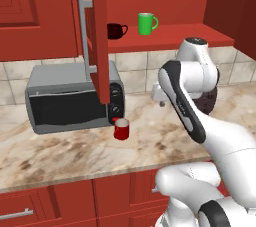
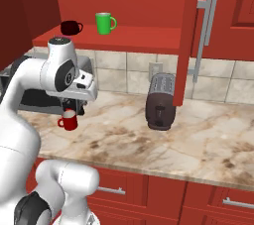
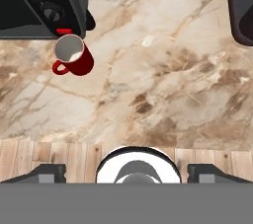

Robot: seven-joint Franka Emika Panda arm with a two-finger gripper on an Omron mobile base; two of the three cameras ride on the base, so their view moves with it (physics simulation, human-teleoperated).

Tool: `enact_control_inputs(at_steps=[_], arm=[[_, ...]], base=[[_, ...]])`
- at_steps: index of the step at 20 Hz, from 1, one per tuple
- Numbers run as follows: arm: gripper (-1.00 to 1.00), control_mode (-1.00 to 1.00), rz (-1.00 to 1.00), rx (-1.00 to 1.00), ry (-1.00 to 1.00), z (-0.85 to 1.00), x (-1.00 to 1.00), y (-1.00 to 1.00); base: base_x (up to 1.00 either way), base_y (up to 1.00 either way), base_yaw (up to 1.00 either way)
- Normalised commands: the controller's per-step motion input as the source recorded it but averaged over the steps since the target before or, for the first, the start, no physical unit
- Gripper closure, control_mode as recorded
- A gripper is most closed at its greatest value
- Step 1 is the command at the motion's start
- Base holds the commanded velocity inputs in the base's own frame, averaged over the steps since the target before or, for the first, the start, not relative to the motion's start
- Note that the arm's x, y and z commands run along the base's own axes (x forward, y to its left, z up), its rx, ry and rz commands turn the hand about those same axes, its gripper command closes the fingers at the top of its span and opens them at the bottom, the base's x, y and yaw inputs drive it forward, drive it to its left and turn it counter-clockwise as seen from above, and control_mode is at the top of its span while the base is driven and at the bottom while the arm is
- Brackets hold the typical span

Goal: Pick the mug on the counter and place it in the cabinet with the handle facing the right, like the mugs already inside.

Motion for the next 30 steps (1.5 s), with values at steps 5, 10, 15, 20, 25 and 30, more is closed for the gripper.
enact_control_inputs(at_steps=[5, 10, 15, 20, 25, 30], arm=[[-1.0, -1.0, -0.05, 0.0, 0.0, -0.38, -0.18, 0.5], [-1.0, -1.0, -0.1, 0.0, 0.0, -0.37, 0.0, 0.52], [-1.0, -1.0, -0.06, -0.11, -0.03, -0.26, 0.01, 0.38], [-1.0, -1.0, -0.03, -0.18, -0.14, -0.28, -0.1, 0.24], [-1.0, -1.0, -0.05, -0.22, -0.24, -0.27, -0.11, 0.31], [-1.0, -1.0, -0.05, -0.21, -0.21, -0.28, -0.04, 0.4]], base=[[0.0, 0.0, 0.0], [0.0, 0.0, 0.0], [0.0, 0.0, 0.0], [0.0, 0.0, 0.0], [0.0, 0.0, 0.0], [0.0, 0.0, 0.0]])
